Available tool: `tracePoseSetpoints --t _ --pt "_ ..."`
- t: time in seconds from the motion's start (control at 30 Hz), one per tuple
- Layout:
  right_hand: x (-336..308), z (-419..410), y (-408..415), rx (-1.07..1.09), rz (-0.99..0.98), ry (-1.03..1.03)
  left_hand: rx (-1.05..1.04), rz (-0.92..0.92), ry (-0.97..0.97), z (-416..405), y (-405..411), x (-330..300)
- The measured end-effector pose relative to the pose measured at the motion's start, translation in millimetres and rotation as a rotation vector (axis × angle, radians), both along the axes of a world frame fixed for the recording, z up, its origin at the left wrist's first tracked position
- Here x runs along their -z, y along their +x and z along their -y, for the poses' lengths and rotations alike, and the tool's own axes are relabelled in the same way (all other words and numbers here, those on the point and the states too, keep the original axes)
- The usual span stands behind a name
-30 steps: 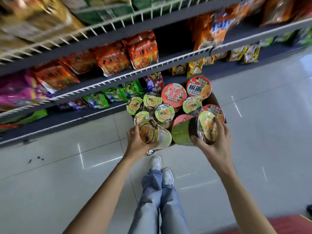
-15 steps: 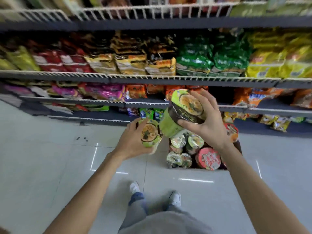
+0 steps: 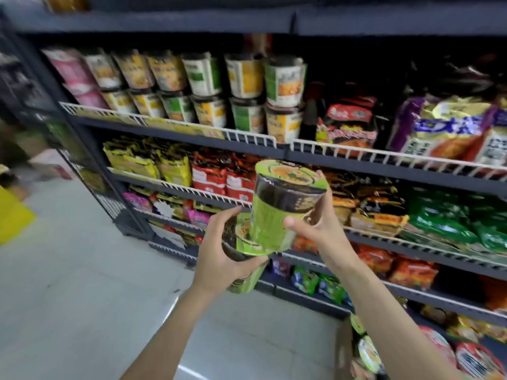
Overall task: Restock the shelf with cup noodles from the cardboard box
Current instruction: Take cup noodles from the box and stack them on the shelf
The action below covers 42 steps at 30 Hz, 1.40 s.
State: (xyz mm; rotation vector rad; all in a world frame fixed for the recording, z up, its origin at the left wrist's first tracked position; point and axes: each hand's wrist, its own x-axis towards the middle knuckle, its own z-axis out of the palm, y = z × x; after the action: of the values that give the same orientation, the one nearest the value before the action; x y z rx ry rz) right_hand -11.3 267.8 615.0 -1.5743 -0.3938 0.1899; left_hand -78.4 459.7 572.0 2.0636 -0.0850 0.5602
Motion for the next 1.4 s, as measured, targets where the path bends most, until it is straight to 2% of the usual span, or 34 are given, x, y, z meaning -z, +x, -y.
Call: tracePoseSetpoints --t 0.07,0.2,0.33,0.53,0.7,0.87,1.0,1.17,1.4 --pt "-17 -47 14 -0.036 0.041 -0.024 0.009 0.053 0.045 -46 18 -31" --pt "-65 -135 48 0.014 0.080 0.037 0.005 0.122 0.146 -134 52 -90" --pt "-113 -214 86 0.034 0.203 0.142 -0.053 0.206 0.172 -209 82 -140" --pt "-184 -316 156 -0.011 0.350 0.182 -0.208 0.419 0.265 -299 142 -209" --pt "-238 -393 232 -0.065 0.451 0.249 -0.373 0.570 0.488 -369 209 -262" --pt "-278 -479 306 -0.094 0.416 0.312 -0.533 0.654 0.631 -446 290 -300" --pt "-297 -555 354 -0.060 0.365 0.410 -0.589 0.684 0.624 -506 340 -327" --pt "-314 -624 395 0.046 0.393 0.440 -0.601 0.603 0.541 -565 392 -344" --pt "-333 -695 449 0.195 0.453 0.274 -0.460 0.495 0.315 -635 463 -348"
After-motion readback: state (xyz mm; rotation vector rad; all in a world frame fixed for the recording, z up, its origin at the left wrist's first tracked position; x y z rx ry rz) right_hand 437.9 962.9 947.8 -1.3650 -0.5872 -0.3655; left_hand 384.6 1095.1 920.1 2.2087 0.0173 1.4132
